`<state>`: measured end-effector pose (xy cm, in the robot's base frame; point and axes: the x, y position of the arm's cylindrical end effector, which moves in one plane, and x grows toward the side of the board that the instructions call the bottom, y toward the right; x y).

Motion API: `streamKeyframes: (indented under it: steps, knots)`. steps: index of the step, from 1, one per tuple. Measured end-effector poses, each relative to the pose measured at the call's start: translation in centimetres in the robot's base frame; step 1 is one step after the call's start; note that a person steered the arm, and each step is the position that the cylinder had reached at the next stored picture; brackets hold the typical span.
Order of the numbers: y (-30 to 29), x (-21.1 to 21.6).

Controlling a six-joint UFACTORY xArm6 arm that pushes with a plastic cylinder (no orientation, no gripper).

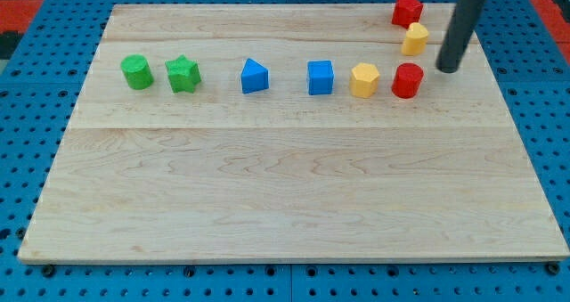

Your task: Place your arm parallel to red circle

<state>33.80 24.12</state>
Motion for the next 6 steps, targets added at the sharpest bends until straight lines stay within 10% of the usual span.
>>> streamKeyframes:
  steps: [6]
  knots:
    - [5.2,3.2]
